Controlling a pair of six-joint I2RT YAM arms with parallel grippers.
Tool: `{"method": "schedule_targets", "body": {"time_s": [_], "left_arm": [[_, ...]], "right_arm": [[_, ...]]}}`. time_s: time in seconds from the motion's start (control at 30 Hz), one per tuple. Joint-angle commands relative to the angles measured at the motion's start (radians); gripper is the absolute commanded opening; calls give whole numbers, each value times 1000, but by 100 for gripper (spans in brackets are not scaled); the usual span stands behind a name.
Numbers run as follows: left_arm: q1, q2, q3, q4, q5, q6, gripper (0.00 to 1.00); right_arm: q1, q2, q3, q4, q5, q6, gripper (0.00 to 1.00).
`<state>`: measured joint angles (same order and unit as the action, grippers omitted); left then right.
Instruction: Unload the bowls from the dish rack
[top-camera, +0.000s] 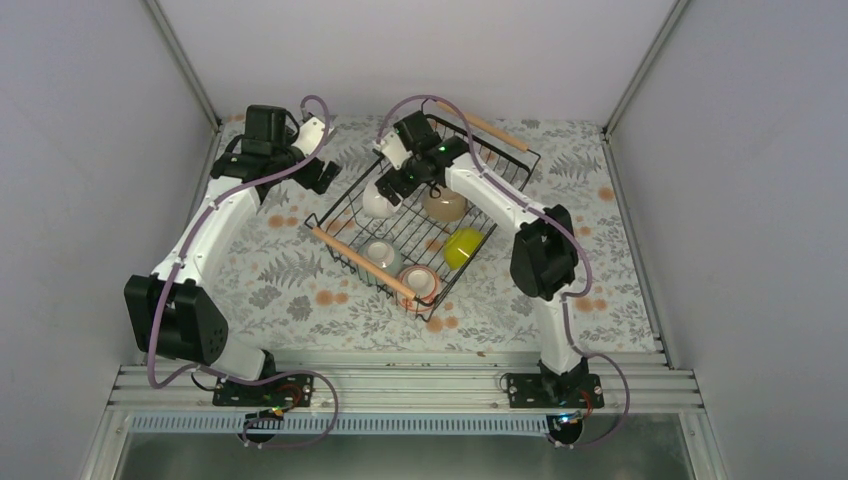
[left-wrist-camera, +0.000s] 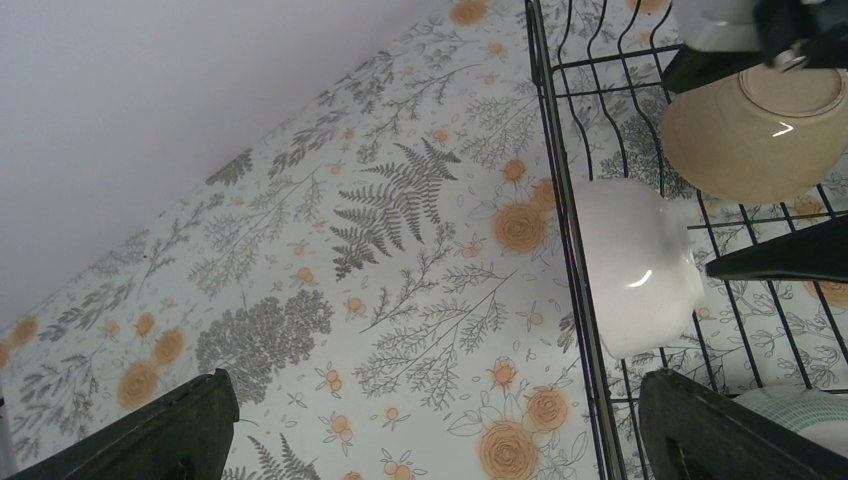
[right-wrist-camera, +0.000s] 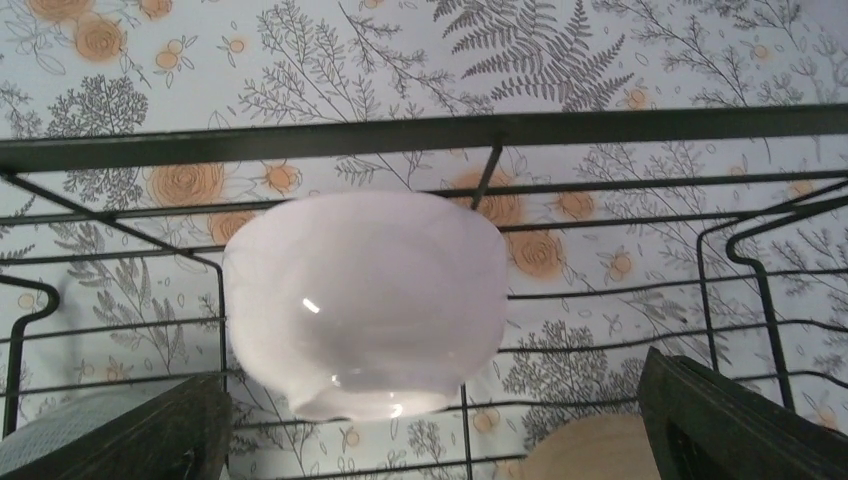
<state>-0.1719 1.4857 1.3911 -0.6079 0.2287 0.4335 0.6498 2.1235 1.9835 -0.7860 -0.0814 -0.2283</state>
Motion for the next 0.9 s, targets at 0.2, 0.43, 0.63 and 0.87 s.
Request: {"method": "schedule_targets", "body": {"time_s": [0.2,0.43,0.63,0.87], "left_arm": [[-4,13,11,3,0,3,100],[-5,10,-8,10,12,11,100],[-3,-10,-30,19,23,19,100],[-3,-20,-33,17,35,16,100]], "right_arm": [[19,139,79,168,83,75,100],[22,209,113,253,129,148,100],[32,220,123,296,192,176,100],[34,203,105,245,312,188,100]]}}
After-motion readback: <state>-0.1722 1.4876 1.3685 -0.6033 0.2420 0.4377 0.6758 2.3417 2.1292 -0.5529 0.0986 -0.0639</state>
